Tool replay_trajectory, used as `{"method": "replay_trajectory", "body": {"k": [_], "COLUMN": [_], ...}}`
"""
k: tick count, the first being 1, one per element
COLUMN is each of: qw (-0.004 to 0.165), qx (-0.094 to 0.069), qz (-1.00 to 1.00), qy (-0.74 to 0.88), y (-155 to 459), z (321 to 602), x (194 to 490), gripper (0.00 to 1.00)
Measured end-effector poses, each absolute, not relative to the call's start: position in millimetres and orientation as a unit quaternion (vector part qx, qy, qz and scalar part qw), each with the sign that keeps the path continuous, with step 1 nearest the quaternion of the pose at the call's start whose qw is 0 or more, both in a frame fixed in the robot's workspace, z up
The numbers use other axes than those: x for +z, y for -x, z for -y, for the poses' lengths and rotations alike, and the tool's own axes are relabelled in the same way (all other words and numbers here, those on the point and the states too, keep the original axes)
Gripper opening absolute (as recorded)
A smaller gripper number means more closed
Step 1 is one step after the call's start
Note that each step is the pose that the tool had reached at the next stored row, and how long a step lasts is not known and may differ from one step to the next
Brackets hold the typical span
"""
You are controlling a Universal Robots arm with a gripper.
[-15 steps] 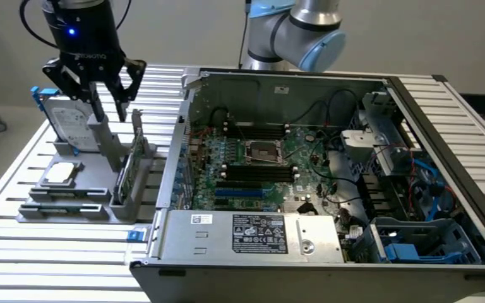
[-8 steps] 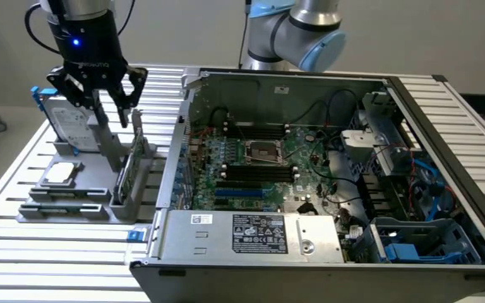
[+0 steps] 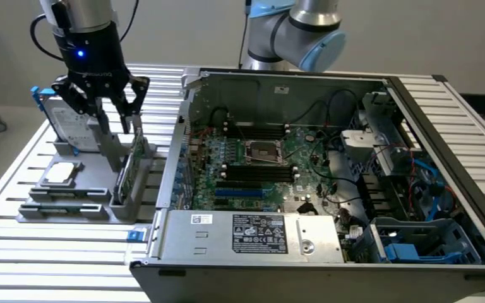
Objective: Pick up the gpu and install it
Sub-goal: 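Pick up the gpu and move the gpu toward the slot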
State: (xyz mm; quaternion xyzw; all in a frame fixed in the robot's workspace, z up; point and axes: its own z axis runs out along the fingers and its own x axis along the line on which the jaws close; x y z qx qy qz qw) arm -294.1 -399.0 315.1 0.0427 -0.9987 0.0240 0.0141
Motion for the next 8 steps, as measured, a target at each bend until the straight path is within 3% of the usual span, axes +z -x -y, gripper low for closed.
{"method": "replay_trajectory", "body": {"k": [8], "qw": [0.014], "qx": [0.024], "qz": [0.999], "qy": [-0.042], "y": [294.1], "z": [403.8], "x": [300.6], "gripper": [0.42]}}
